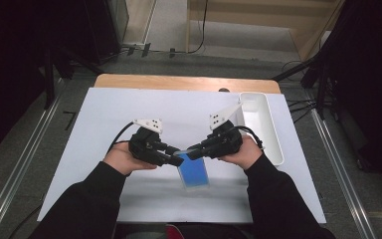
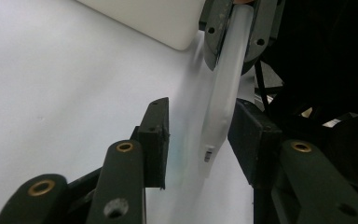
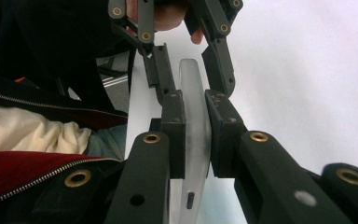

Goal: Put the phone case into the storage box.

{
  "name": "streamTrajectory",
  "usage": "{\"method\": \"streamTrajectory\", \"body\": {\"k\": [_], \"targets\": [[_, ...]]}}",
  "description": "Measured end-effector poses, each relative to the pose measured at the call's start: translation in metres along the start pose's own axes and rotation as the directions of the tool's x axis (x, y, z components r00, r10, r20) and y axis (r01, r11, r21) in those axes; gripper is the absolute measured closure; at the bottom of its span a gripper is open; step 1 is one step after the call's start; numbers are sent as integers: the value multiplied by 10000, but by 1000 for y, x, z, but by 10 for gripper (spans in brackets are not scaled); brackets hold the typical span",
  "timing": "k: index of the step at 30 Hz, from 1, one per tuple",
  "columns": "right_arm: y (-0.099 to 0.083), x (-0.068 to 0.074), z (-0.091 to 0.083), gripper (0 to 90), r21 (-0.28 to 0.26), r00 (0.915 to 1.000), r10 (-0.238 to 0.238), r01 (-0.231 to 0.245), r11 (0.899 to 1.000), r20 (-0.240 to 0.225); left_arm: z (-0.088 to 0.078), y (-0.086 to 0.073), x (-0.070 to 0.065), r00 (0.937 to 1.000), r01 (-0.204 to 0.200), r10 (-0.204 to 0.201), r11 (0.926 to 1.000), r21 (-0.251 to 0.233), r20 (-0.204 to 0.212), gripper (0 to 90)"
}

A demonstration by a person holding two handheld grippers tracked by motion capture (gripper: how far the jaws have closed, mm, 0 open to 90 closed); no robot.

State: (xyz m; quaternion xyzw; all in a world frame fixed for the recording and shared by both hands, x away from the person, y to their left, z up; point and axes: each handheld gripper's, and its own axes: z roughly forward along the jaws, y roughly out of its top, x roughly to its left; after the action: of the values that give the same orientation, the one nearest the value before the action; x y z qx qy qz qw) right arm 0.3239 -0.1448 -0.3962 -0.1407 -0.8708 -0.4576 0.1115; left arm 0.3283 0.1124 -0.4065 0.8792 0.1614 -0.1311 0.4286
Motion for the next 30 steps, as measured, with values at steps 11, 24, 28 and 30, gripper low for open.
{"method": "streamTrajectory", "body": {"k": [11, 24, 28, 30], "targets": [[1, -1, 5, 770, 252, 9998, 120, -116, 9996, -156, 2, -2, -3, 9973, -726, 726, 9973, 91, -57, 738], [0, -2, 5, 769, 321, 9990, 308, -298, 9990, -312, 3, -1, -2, 9988, -387, 380, 9990, 218, 300, 792], [0, -2, 5, 768, 294, 9988, 354, -344, 9990, -345, 2, -1, -2, 9990, -210, 201, 9995, 215, 410, 795], [0, -3, 5, 764, 266, 9983, 404, -393, 9989, -420, 2, 0, -3, 9989, -128, 119, 9997, 198, 462, 797]]}}
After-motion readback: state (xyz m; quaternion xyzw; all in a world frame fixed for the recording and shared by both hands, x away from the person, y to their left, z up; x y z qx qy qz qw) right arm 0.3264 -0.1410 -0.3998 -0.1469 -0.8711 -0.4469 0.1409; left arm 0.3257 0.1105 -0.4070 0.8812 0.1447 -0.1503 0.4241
